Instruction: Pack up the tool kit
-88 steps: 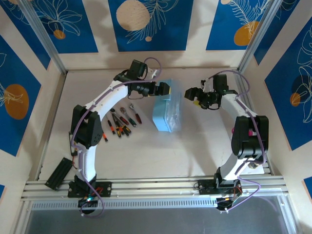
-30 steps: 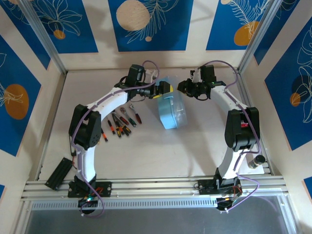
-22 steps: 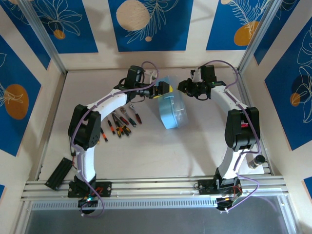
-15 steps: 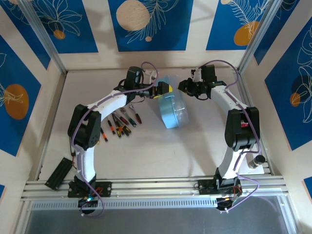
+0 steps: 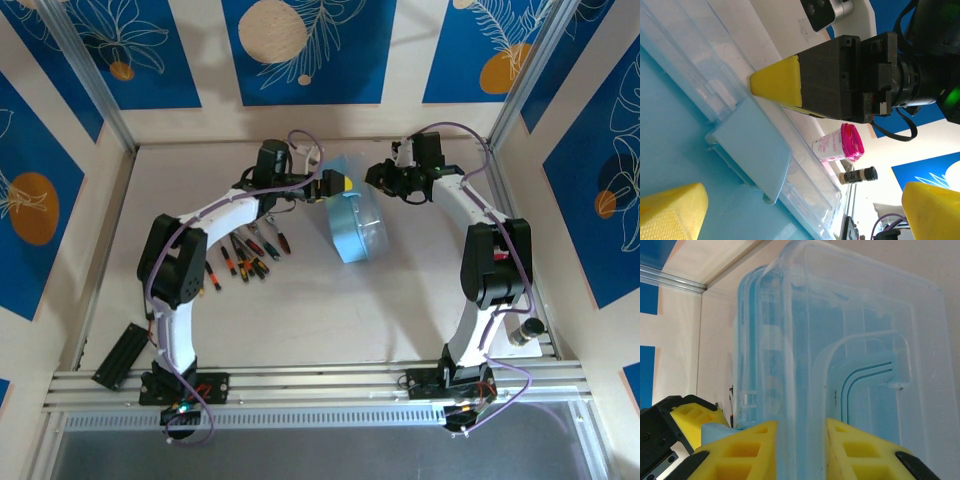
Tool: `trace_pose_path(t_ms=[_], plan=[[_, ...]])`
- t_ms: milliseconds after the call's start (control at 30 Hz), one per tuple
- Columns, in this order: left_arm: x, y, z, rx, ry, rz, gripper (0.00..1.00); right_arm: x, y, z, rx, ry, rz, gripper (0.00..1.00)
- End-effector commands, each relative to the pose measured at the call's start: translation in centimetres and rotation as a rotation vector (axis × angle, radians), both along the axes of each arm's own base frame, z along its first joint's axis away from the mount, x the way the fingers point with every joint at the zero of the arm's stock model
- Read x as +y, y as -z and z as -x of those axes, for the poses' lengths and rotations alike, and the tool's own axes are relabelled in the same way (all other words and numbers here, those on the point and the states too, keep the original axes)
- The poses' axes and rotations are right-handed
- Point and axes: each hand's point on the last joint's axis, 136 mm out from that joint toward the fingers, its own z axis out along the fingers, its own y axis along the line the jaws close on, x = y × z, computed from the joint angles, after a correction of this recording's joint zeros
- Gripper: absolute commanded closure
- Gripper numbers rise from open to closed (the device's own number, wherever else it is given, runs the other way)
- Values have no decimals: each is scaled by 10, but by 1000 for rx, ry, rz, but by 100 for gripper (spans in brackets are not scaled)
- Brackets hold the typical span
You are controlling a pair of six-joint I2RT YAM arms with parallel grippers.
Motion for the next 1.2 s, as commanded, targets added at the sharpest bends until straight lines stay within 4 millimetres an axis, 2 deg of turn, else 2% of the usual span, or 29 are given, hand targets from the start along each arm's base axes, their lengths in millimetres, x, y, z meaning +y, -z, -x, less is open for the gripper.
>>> trace_pose_path(t_ms=[0, 233, 367, 667, 967, 1033, 1167], plan=[[-2, 53, 20, 104, 43, -66, 0, 31, 34, 34, 182, -106, -30, 74], [14, 92, 24, 122, 24, -148, 0, 43, 12, 35, 146, -141, -9, 74], [17, 102, 25, 119, 25, -170, 0, 51, 2, 36, 133, -151, 2, 74], [16, 108, 22, 112, 22, -161, 0, 60, -14, 39, 116, -163, 24, 74], [18, 91, 19, 85, 8, -171, 0, 42, -12, 38, 126, -126, 65, 73], [22, 90, 19, 74, 1, -215, 0, 32, -16, 38, 116, -111, 111, 66], [36, 82, 18, 32, -24, -312, 0, 8, -17, 41, 104, -86, 264, 41]])
